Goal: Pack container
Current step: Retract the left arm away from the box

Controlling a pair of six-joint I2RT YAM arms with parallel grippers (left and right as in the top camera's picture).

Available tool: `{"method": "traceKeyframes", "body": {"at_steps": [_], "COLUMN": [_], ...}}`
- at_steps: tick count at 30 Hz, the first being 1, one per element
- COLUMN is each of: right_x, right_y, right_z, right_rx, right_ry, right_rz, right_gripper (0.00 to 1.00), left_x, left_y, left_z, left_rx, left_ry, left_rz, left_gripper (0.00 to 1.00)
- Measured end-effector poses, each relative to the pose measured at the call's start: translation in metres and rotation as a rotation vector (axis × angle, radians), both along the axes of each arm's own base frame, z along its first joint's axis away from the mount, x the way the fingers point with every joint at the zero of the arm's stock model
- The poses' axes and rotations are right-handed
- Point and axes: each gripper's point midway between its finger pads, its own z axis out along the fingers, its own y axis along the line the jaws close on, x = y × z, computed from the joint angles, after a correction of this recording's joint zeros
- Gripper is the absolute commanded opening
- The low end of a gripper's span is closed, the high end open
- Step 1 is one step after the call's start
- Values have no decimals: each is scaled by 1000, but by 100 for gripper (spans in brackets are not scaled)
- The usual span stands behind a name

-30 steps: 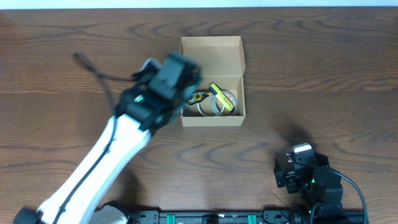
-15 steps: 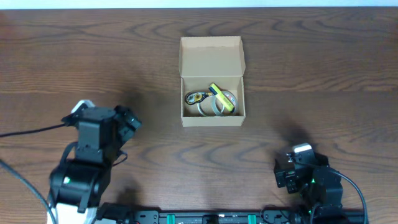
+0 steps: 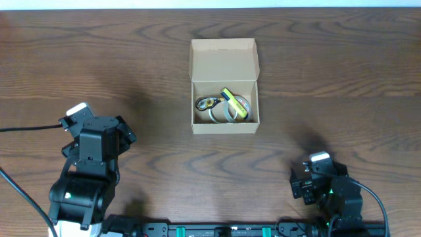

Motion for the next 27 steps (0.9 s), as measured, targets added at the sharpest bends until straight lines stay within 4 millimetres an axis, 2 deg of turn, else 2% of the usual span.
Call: {"method": "traceKeyframes", "body": {"at_steps": [19, 23, 27], "right_x": [1, 11, 24], "right_y": [0, 6, 21], "right_z": [1, 15, 40], "right_rx": [1, 29, 105], "right_ry": [-4, -74, -185], "right_rz": [1, 23, 75], "right_gripper": [99, 99, 99], "left_x": [-1, -1, 0], "left_y": [3, 3, 3], "left_z": [1, 1, 1], "left_rx": [19, 19, 19], "left_ry": [1, 1, -1], "left_rz": [8, 8, 8], "left_gripper": [95, 96, 95]}}
